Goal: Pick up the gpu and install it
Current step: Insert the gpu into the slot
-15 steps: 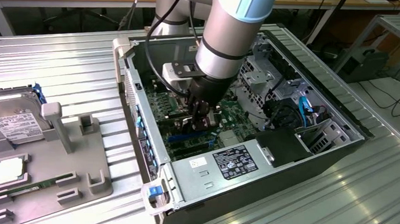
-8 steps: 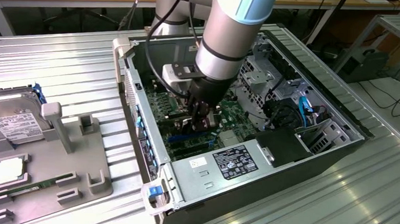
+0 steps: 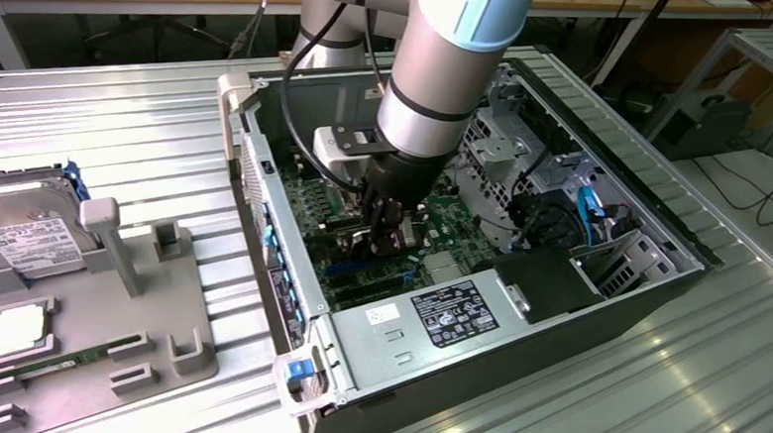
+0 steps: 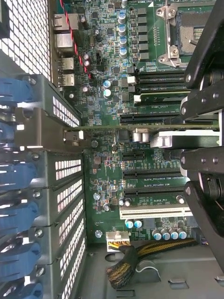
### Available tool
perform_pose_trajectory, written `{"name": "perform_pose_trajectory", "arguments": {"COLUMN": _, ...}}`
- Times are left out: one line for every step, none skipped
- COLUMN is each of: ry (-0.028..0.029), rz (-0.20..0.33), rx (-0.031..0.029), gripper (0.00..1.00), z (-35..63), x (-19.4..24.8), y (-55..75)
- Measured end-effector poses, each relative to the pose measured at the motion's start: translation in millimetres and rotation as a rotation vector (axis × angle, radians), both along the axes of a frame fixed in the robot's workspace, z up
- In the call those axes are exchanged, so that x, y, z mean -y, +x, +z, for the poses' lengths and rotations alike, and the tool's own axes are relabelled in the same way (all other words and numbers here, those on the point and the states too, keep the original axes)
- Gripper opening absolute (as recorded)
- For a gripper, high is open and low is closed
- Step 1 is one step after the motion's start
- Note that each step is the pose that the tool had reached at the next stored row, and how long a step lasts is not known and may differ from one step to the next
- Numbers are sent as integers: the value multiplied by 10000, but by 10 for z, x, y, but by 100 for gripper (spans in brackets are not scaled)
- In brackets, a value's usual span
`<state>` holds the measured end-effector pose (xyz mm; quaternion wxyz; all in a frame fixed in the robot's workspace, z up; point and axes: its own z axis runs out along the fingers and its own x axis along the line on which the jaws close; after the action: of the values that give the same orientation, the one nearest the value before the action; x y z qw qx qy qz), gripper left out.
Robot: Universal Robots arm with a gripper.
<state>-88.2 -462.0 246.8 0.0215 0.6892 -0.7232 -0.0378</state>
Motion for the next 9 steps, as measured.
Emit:
{"name": "perform_pose_trajectory", "arguments": {"ry": -1, "rz": 0, "rx": 0, "gripper": 28, "z": 0, "x": 0, "y": 0}}
{"name": "perform_pose_trajectory", "arguments": {"ry": 0, "rz": 0, "rx": 0, "gripper": 28, "z": 0, "x": 0, "y": 0}}
{"name": "perform_pose_trajectory", "arguments": {"ry": 0, "rz": 0, "rx": 0, "gripper": 28, "z": 0, "x": 0, "y": 0}}
{"name": "perform_pose_trajectory", "arguments": {"ry": 0, "rz": 1, "rx": 0, "gripper": 28, "z": 0, "x": 0, "y": 0}}
{"name": "perform_pose_trajectory", "arguments": {"ry": 0, "rz": 3, "rx": 0, "gripper": 28, "z": 0, "x": 0, "y": 0}}
{"name": "perform_pose_trajectory", "arguments": {"ry": 0, "rz": 6, "rx": 0, "gripper": 28, "z": 0, "x": 0, "y": 0}}
{"name": "perform_pose_trajectory", "arguments": {"ry": 0, "rz": 9, "rx": 0, "gripper": 28, "z": 0, "x": 0, "y": -1}}
{"name": "perform_pose_trajectory", "arguments": {"ry": 0, "rz": 10, "rx": 0, "gripper": 28, "z": 0, "x": 0, "y": -1}}
{"name": "perform_pose_trajectory", "arguments": {"ry": 1, "rz": 10, "rx": 0, "gripper": 28, "z": 0, "x": 0, "y": -2}}
